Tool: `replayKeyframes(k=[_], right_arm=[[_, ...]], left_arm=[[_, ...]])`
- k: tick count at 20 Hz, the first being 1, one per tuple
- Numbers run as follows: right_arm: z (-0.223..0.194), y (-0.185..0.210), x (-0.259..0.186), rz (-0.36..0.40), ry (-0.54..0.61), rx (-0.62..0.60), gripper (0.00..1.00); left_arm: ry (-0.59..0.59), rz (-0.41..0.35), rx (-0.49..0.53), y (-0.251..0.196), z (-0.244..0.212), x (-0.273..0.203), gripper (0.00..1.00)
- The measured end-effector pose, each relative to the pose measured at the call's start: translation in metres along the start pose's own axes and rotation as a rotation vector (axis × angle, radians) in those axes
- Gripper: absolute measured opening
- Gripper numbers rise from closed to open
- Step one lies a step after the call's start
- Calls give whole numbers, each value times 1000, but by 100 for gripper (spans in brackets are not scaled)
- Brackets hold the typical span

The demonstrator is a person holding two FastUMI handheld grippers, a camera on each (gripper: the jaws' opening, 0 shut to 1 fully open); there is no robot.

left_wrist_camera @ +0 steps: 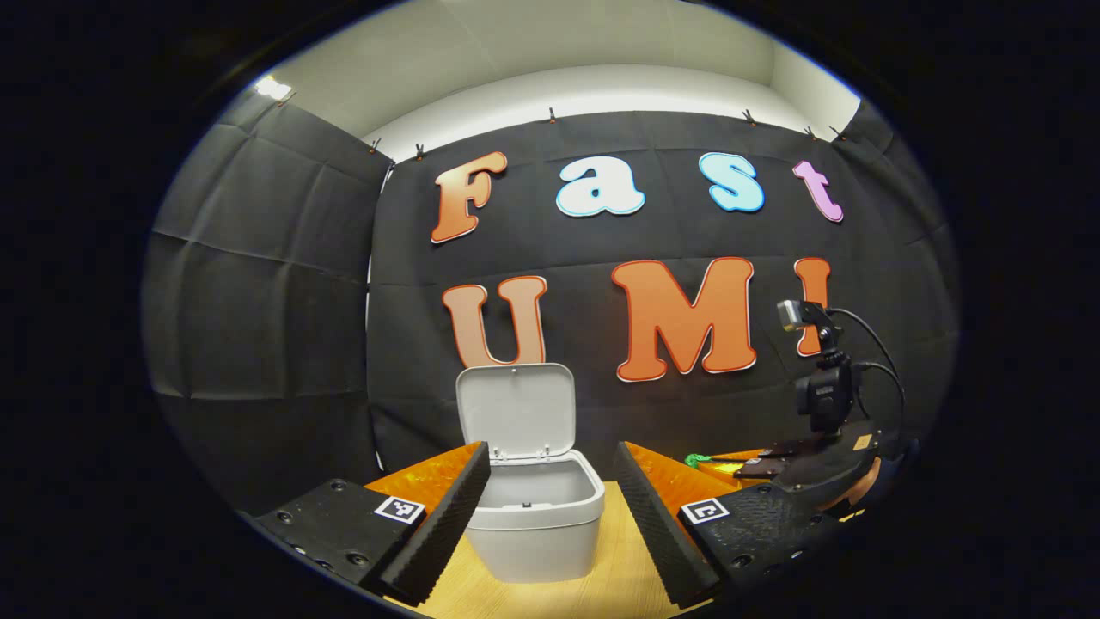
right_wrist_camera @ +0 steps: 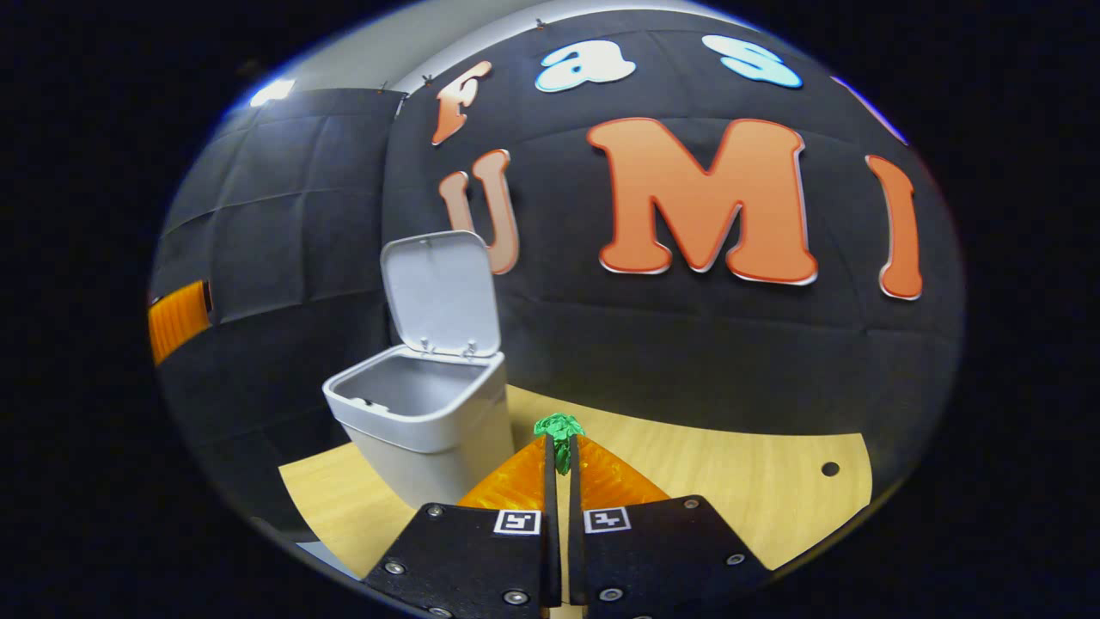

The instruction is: Press the lid of the desktop garbage bin to open it, pick up the crumpled paper on the desktop and throw it into the bin, then pick up the pop can on the desktop and drop it into the bin, and finally close the garbage bin lid.

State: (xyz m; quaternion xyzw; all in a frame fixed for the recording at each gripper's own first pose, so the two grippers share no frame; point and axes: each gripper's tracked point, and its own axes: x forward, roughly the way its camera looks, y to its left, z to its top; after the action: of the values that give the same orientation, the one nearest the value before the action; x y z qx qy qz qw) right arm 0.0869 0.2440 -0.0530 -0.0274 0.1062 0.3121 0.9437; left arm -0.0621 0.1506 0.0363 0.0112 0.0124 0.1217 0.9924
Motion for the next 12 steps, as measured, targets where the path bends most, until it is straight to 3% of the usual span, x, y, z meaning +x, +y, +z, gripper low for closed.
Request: replayKeyframes(k=[7,12], right_arm=[[16,83,66,160,65,-13,3],[8,113,104,172,116,-35,3]], left_arm=[[18,123,-10,54,-8,-17,93],[18,179,-10,78,-9,-24,94]])
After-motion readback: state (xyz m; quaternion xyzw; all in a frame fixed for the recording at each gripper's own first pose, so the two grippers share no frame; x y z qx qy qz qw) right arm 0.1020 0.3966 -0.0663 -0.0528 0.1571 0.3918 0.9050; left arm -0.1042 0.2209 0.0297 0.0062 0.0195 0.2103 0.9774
